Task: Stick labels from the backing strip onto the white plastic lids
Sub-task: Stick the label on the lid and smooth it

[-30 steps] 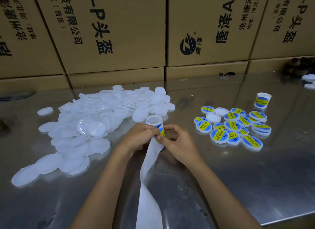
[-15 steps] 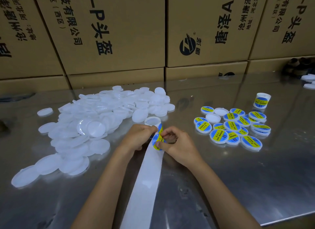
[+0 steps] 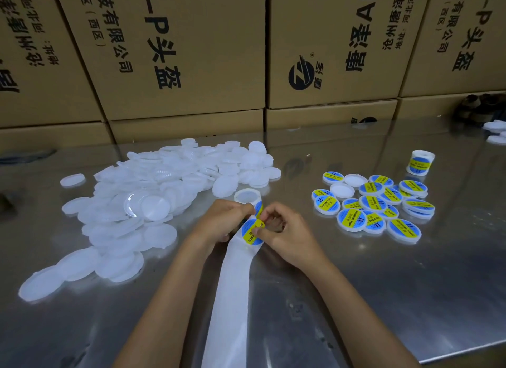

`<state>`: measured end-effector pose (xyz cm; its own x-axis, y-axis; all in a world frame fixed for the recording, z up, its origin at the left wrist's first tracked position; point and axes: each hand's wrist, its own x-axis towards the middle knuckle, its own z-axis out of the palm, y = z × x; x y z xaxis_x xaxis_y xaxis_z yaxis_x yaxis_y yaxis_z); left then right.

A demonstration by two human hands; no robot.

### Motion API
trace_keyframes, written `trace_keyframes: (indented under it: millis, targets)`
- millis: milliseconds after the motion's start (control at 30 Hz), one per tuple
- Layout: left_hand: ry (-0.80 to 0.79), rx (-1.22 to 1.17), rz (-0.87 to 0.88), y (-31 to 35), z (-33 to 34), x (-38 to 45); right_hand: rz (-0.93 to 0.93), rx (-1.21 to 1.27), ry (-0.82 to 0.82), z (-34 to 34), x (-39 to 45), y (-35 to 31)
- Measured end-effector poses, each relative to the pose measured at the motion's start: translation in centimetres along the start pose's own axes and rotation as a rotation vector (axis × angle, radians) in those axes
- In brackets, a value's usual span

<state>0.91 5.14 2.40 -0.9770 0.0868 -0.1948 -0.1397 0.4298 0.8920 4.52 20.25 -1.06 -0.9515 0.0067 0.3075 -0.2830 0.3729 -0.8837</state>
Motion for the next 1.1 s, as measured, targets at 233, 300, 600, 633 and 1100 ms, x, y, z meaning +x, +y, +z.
trace_keyframes:
  millis: [233,300,600,633,1100]
  targets:
    - [0.038,0.032,-0.024,-0.1,0.0,0.3,0.122,0.218,-0.038,-0.8,-0.2,-1.1]
    - [0.04,0.032,-0.024,-0.1,0.1,0.2,0.173,0.289,-0.05,-1.2,-0.2,-1.3]
    - [0.115,-0.19,0.014,2.2,-0.9,-1.4,0.292,0.879,0.05,-3.1,0.4,-1.4]
    - [0.127,-0.27,-0.018,2.4,-1.2,-1.4,0.301,0.904,0.069,-3.2,0.5,-1.4]
    - [-0.124,-0.711,0.131,1.6,-0.1,-1.4,0.135,0.726,0.119,-2.5,0.2,-2.0]
